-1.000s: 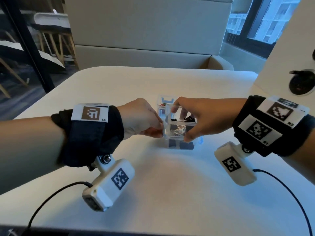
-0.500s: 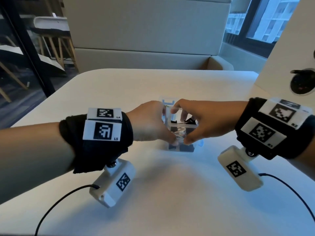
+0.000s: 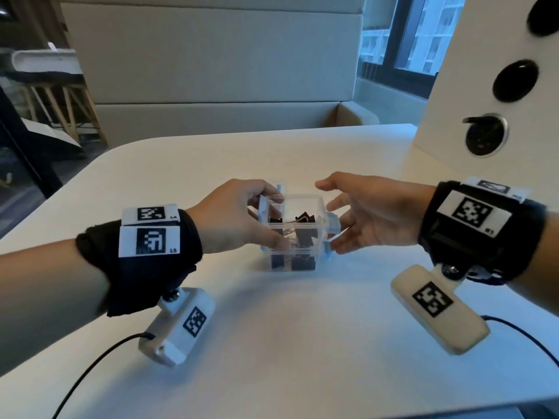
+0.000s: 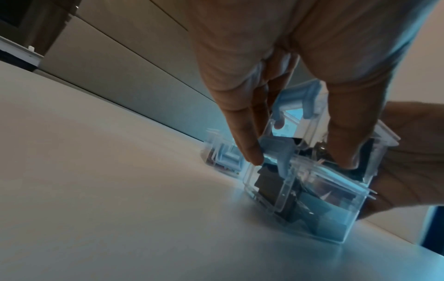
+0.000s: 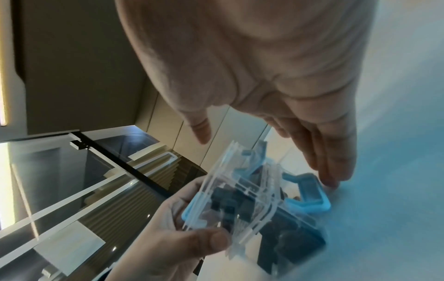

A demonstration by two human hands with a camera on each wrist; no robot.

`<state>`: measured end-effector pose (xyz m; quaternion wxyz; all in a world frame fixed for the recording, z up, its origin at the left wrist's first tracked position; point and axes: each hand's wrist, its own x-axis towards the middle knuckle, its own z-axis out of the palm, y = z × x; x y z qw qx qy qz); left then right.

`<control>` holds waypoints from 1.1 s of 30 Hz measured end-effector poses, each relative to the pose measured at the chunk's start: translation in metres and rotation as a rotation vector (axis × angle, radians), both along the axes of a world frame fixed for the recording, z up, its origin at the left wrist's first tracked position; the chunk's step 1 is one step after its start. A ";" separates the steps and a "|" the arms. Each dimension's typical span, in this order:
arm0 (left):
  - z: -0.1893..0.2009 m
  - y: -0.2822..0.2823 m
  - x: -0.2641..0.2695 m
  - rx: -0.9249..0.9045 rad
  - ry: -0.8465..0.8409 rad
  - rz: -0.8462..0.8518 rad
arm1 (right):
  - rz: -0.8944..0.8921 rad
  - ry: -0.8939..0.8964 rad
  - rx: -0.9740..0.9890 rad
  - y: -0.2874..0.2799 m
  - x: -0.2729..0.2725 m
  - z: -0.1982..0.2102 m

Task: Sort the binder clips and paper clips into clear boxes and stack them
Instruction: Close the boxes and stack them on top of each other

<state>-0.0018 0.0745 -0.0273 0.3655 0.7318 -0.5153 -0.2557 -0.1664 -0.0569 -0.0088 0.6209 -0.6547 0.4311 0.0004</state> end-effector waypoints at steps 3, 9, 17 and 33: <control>-0.001 0.000 0.000 -0.001 0.005 -0.009 | -0.085 -0.046 0.003 0.000 -0.005 -0.002; -0.002 0.000 0.002 -0.012 0.007 -0.021 | -0.156 -0.148 -0.090 0.004 -0.011 0.006; -0.002 -0.002 0.003 -0.012 0.015 -0.019 | -0.184 -0.244 -0.039 0.009 -0.013 0.005; -0.002 0.006 0.003 0.017 0.059 0.002 | -0.060 -0.153 -0.152 0.000 -0.002 0.003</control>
